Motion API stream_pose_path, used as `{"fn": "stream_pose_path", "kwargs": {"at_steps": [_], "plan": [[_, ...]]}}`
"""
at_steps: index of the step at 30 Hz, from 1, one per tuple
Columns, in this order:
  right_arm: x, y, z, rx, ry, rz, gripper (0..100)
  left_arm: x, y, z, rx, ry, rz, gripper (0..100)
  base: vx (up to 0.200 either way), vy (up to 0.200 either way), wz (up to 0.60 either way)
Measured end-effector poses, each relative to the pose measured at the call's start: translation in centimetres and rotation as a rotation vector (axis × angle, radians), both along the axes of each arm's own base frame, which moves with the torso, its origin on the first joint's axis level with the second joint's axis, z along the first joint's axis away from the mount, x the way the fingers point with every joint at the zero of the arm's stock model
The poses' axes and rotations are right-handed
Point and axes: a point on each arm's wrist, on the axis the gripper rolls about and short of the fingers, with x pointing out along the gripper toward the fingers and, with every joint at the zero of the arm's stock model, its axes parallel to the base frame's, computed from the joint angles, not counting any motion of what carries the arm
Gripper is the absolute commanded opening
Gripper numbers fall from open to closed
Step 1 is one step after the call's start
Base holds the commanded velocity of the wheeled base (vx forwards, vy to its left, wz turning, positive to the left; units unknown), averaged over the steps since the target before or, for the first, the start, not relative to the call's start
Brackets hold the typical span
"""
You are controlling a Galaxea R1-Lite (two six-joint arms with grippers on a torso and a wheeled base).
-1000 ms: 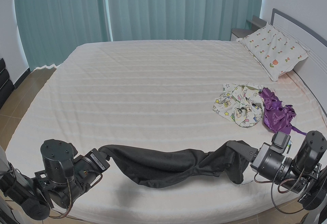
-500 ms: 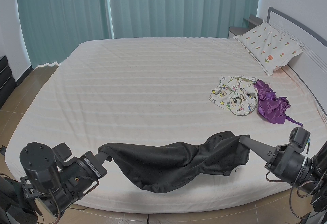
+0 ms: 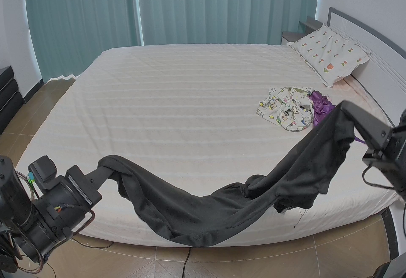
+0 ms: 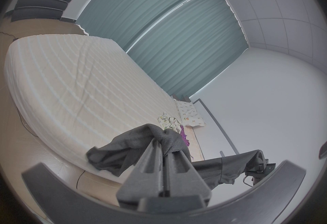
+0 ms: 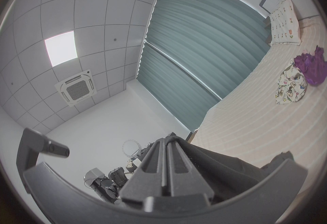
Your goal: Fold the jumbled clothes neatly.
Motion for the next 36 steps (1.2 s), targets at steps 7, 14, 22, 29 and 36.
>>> {"fn": "stream_pose_path", "kwargs": {"at_steps": [7,14,22,29,36], "plan": [[2.0,-1.1,5.5,0.003,0.023,-0.098,0,-0.1,0.4,1.5,-0.026,-0.032,0.028,0,0.000,0.000,0.00],[6.0,-2.2,9.0,0.041,-0.019,-0.219,0,0.5,0.6,2.4,-0.037,-0.045,0.065,0,0.000,0.000,0.00],[12.2,-1.1,9.0,0.039,0.032,-0.262,0,2.1,0.6,2.2,-0.033,-0.027,0.119,0,0.000,0.000,0.00],[16.7,0.1,6.3,0.023,0.091,-0.295,0,5.5,-0.4,1.4,-0.041,-0.041,0.164,0,0.114,0.000,0.00],[19.6,0.8,3.6,0.010,0.124,-0.316,0,10.4,-1.2,1.2,-0.014,-0.055,0.226,0,0.200,0.000,0.00]]}}
